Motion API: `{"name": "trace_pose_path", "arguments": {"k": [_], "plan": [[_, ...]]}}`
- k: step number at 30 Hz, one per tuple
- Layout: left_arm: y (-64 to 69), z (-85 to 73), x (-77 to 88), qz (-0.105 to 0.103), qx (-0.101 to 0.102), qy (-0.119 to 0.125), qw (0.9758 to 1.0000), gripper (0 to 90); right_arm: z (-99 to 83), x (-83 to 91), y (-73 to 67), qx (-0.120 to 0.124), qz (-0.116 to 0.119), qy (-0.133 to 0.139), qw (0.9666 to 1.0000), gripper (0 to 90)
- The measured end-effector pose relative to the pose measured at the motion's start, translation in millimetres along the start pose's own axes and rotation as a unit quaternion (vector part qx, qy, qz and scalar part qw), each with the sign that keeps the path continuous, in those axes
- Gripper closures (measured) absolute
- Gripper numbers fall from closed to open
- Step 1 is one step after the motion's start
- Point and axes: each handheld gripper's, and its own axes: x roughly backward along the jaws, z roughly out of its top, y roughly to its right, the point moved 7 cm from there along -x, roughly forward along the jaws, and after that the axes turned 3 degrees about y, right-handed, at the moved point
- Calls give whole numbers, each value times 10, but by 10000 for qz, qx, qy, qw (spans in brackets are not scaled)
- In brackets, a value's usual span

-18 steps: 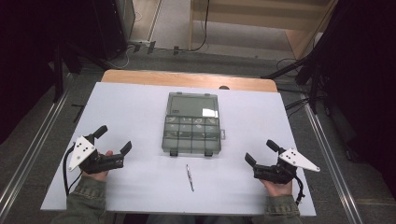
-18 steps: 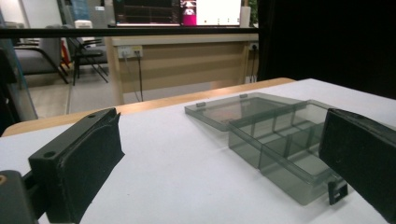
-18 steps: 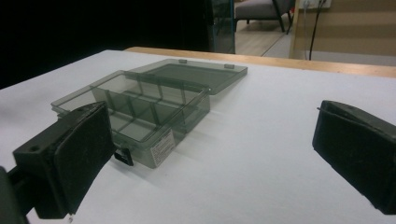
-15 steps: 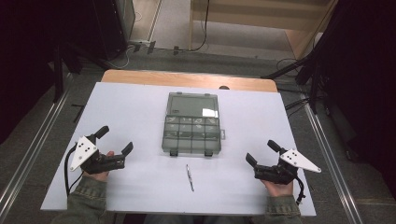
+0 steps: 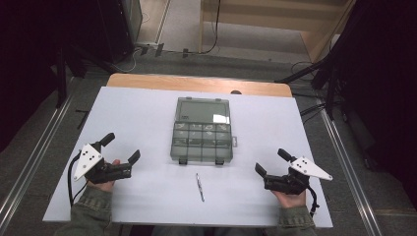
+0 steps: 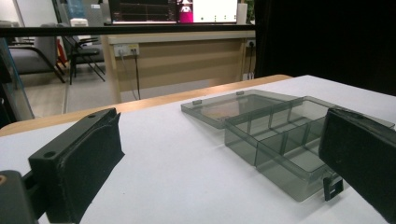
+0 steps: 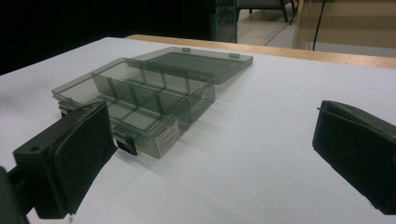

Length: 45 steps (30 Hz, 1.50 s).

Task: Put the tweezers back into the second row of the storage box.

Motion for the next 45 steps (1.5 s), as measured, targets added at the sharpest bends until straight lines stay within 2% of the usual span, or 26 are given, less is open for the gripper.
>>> {"name": "trace_pose_path", "arguments": {"k": [13,18,29,32,33,37,40,45], "plan": [[-5,18,6,9,14,43,10000,0,-24,-26,-37,149,35,-132,9998,0],[0,15,3,3,-3,23,10000,0,-8,-57,-105,118,162,-166,9997,0],[-3,11,8,19,-25,-2,10000,0,38,-125,-237,355,283,-389,9982,0],[-7,5,9,21,-45,-21,10000,0,41,-155,-278,475,322,-533,9969,0],[-8,3,8,28,-52,-27,10000,0,38,-180,-305,596,359,-663,9954,0],[-3,9,11,39,-67,-14,10000,0,48,-208,-354,600,455,-794,9940,0],[-5,16,20,47,-86,-3,10000,0,73,-252,-405,721,507,-945,9916,0],[8,20,28,20,-68,10,10000,0,91,-340,-483,776,547,-1128,9891,0]]}}
